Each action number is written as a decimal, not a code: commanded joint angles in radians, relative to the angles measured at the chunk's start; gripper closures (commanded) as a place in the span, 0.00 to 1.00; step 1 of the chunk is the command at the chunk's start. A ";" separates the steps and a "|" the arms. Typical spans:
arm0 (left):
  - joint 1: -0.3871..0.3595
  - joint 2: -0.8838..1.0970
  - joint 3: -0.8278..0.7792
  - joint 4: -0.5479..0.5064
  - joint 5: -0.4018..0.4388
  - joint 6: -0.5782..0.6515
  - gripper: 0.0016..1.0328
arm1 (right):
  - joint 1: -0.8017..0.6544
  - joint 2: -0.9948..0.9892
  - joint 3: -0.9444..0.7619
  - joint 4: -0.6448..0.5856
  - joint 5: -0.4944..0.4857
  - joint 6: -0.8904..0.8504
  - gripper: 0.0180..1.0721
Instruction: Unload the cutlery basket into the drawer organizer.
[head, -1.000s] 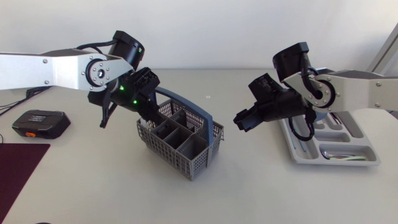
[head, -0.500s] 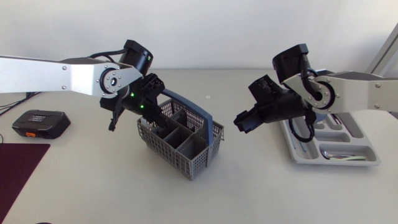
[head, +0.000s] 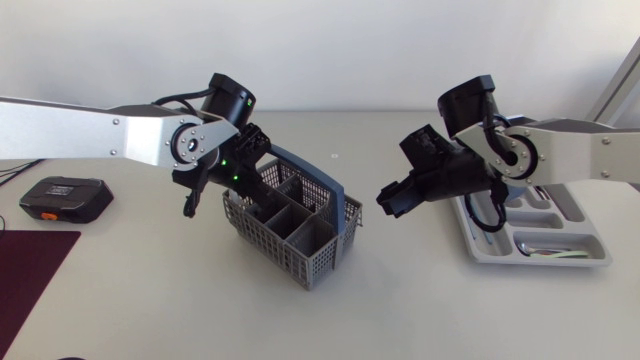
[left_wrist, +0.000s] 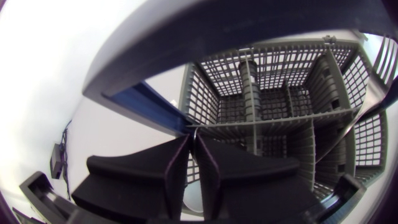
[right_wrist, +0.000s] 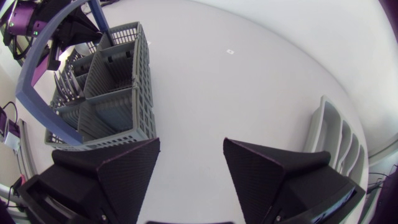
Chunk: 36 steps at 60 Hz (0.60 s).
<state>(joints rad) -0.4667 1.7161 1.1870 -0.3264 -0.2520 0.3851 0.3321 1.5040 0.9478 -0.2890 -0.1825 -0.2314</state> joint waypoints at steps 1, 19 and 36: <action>-0.016 0.037 -0.069 -0.002 -0.021 0.017 0.92 | -0.004 -0.018 -0.026 -0.009 0.003 0.006 0.29; -0.033 -0.062 -0.147 0.029 -0.059 0.035 0.97 | -0.004 -0.027 -0.034 -0.009 0.003 0.006 0.29; -0.050 -0.253 -0.224 0.113 -0.078 0.077 0.97 | -0.004 -0.047 -0.050 -0.009 0.003 0.007 0.29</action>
<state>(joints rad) -0.5037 1.5253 1.0008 -0.2413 -0.3130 0.4248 0.3321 1.4780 0.9272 -0.2890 -0.1825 -0.2314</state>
